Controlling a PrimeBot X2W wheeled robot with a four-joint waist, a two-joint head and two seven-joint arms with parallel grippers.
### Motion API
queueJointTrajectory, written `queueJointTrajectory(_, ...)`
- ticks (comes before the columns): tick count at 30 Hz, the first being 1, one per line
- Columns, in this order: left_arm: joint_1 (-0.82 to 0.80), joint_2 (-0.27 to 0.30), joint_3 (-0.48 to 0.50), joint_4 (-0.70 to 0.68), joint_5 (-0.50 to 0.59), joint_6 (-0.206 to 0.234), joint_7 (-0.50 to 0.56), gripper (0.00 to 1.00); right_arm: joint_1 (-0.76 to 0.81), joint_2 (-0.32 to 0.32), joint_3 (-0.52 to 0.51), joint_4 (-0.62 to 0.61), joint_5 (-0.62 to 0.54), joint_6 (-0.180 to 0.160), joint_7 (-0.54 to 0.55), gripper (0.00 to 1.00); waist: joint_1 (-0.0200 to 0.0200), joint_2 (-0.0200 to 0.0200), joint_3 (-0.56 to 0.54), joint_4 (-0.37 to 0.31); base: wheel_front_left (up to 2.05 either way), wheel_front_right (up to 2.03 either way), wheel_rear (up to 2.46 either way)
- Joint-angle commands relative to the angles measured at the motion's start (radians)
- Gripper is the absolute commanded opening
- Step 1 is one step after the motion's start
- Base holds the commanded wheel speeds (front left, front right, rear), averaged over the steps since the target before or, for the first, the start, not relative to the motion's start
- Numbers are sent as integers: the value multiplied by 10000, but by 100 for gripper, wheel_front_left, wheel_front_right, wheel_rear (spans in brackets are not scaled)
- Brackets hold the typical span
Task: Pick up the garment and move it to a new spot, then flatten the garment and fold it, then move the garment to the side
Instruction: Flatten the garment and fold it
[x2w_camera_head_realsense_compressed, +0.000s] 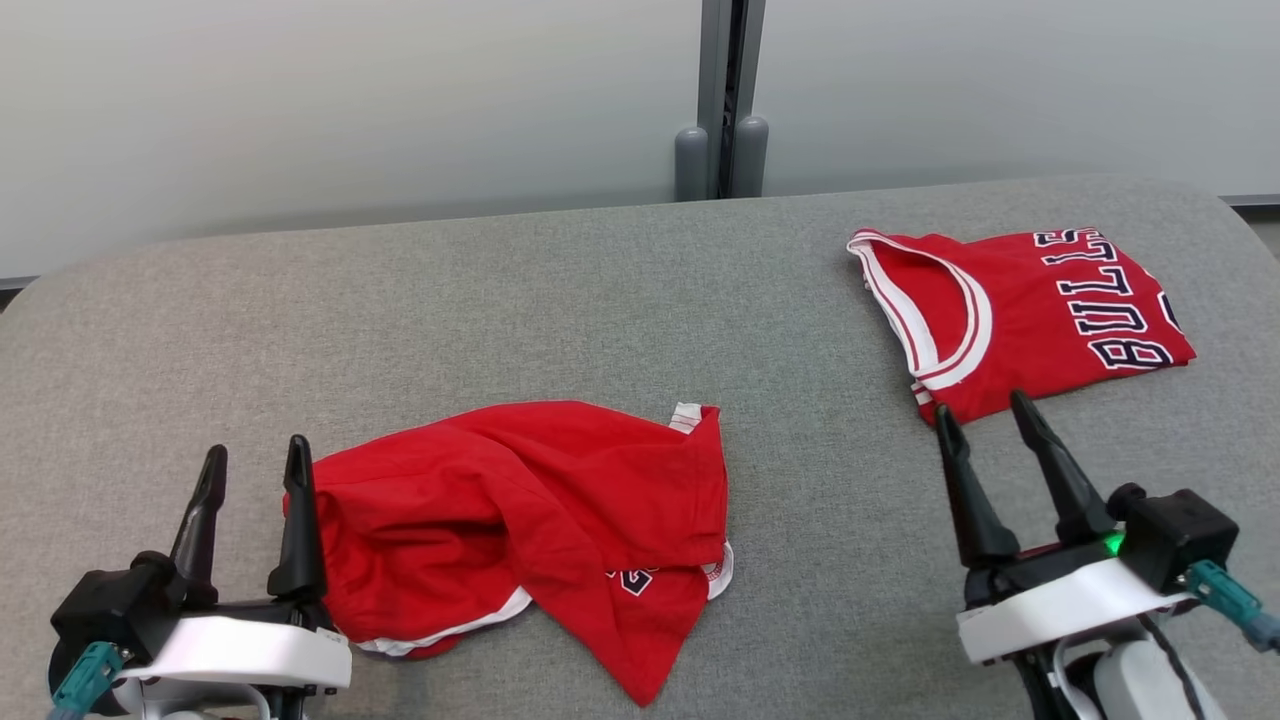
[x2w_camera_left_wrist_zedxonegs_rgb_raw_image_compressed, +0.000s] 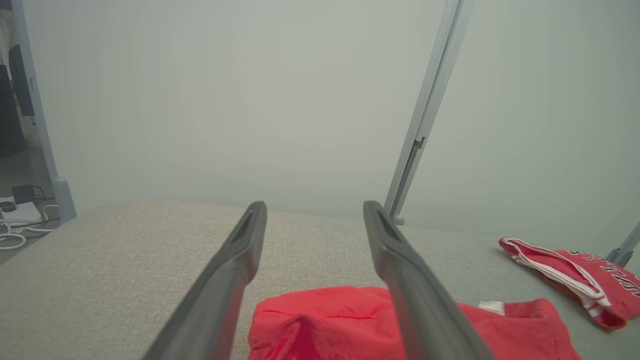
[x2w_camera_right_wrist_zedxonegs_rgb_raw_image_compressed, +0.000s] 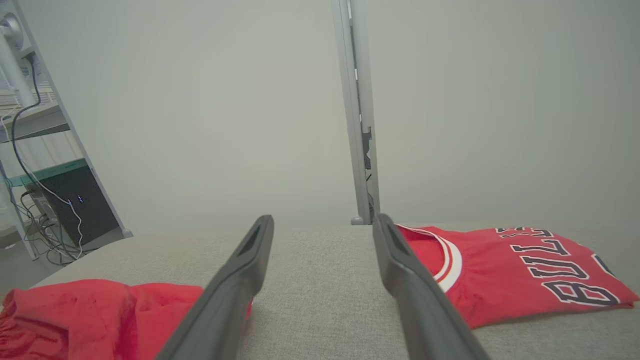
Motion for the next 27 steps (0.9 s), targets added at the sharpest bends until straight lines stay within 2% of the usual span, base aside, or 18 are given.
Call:
queueJointTrajectory(1,-31,-81,124,51,142,-135,-10,100,41,-127,236,-41,27,6,-42,100,0,0,-8,12,0,0,0)
queueJointTrajectory(3,-30,-120,178,84,194,-195,-12,100,32,-214,490,-71,70,6,-40,100,0,0,-14,30,0,0,0)
queueJointTrajectory(9,-101,-461,338,303,460,-540,-11,100,-96,-1268,2910,-51,571,6,143,100,0,0,-25,356,0,0,0)
queueJointTrajectory(14,-145,-693,524,450,636,-771,-12,100,-429,-1733,4547,191,726,6,470,100,0,0,-28,753,0,0,0)
queueJointTrajectory(21,-238,-1003,689,655,844,-1041,-12,100,-910,-1800,6545,1085,1648,4,1635,100,0,0,-26,1304,0,0,0)
queueJointTrajectory(27,-271,-1213,850,801,988,-1228,-11,100,-1335,-1749,7420,1866,2601,6,2542,100,0,0,-3,1740,0,0,0)
